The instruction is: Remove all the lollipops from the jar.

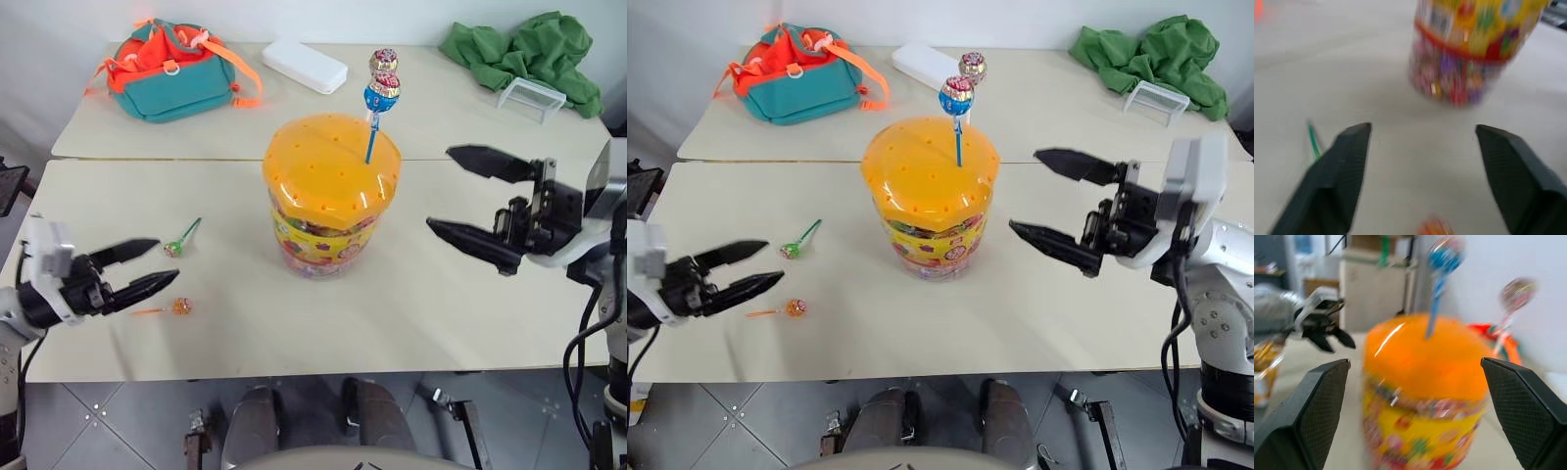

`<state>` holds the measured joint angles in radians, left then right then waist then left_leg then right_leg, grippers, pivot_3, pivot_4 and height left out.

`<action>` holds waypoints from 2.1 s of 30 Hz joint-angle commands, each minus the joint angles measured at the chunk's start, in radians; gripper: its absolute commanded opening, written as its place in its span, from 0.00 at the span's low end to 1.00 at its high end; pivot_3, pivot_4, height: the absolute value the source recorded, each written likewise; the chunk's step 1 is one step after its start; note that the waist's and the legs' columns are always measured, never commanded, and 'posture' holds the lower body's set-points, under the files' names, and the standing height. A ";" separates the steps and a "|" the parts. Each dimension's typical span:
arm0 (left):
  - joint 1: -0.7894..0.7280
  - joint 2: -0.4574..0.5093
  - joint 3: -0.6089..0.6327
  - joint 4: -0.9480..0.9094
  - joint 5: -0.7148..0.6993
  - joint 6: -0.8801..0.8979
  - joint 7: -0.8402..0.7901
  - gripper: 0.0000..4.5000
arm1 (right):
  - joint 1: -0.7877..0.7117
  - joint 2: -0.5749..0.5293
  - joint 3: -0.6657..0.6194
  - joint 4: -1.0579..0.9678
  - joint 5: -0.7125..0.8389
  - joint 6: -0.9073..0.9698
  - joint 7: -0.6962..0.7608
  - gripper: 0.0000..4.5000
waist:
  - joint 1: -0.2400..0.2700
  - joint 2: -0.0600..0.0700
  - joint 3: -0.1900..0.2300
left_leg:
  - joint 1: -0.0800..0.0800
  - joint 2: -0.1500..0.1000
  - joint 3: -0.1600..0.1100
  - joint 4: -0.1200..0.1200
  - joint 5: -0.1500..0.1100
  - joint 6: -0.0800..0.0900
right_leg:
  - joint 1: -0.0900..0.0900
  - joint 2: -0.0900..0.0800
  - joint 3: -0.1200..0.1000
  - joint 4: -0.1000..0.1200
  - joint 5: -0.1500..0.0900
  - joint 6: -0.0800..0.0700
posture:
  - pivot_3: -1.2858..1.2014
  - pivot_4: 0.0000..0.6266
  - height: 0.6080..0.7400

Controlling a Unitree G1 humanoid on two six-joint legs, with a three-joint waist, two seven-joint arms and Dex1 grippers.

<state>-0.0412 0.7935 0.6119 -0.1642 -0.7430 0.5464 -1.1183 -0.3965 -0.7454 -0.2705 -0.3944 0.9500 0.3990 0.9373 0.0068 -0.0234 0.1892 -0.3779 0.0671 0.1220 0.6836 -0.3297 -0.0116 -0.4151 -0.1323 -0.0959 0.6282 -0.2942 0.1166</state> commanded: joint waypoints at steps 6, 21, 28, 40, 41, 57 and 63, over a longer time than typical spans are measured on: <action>-0.192 -0.055 0.038 -0.140 -0.305 0.034 0.033 0.82 | -0.281 0.064 0.173 0.046 -0.022 0.178 -0.130 1.00 | -0.012 0.001 0.000 | 0.000 0.000 0.000 0.000 -0.001 0.001 | 0.001 0.000 -0.001 0.000 0.001 0.003 | 0.52 0.24 1.00; -0.163 -0.068 0.030 -0.160 -0.391 0.041 0.050 0.82 | -0.354 0.085 0.201 0.123 -0.084 0.241 -0.049 0.30 | -0.010 0.000 0.000 | -0.004 0.000 0.003 0.001 -0.001 0.002 | 0.000 0.000 -0.006 -0.003 0.001 0.003 | 0.52 0.24 1.00; -0.190 -0.057 -0.047 -0.119 -0.285 -0.057 -0.062 0.82 | -0.400 0.134 0.005 0.190 0.034 0.173 -0.025 0.01 | -0.009 0.001 0.000 | -0.004 0.000 0.003 0.001 -0.001 0.001 | 0.000 0.000 -0.006 -0.003 0.001 0.003 | 0.52 0.24 1.00; -0.232 -0.023 -0.245 -0.058 -0.099 -0.216 -0.250 0.82 | -0.029 -0.468 0.182 0.546 -0.567 0.168 -0.011 0.01 | 0.002 0.001 0.000 | -0.009 -0.001 0.006 0.001 -0.002 0.004 | -0.004 0.000 -0.008 -0.008 0.002 0.003 | 0.52 0.24 1.00; -0.236 -0.027 -0.244 -0.056 -0.104 -0.215 -0.242 0.82 | -0.001 -0.469 0.220 0.576 -0.630 0.115 -0.023 0.01 | -0.004 0.001 0.000 | -0.009 0.000 0.007 0.001 -0.002 0.004 | -0.005 0.000 -0.008 -0.007 0.002 0.003 | 0.52 0.24 1.00; -0.269 -0.087 -0.125 -0.036 -0.295 -0.078 0.000 0.82 | -0.127 -0.224 -0.037 0.470 -0.278 0.027 0.201 0.71 | -0.036 0.003 0.001 | -0.007 0.001 0.009 0.001 0.002 0.003 | -0.006 -0.001 -0.005 -0.004 0.002 0.003 | 0.52 0.24 1.00; -0.294 -0.123 -0.091 -0.041 -0.372 -0.023 0.122 0.82 | -0.382 -0.066 0.064 0.381 -0.227 0.164 0.072 0.71 | -0.030 0.003 0.001 | -0.008 0.000 0.005 0.002 0.001 0.002 | -0.006 -0.001 -0.007 -0.002 0.002 0.003 | 0.52 0.24 1.00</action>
<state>-0.3230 0.6717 0.4975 -0.1825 -1.0807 0.5175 -1.0186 -0.7503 -0.8172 -0.2198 0.0182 0.7103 0.5350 1.0424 -0.0228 -0.0207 0.1899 -0.3869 0.0674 0.1269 0.6854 -0.3282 -0.0094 -0.4208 -0.1337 -0.1036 0.6265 -0.2920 0.1195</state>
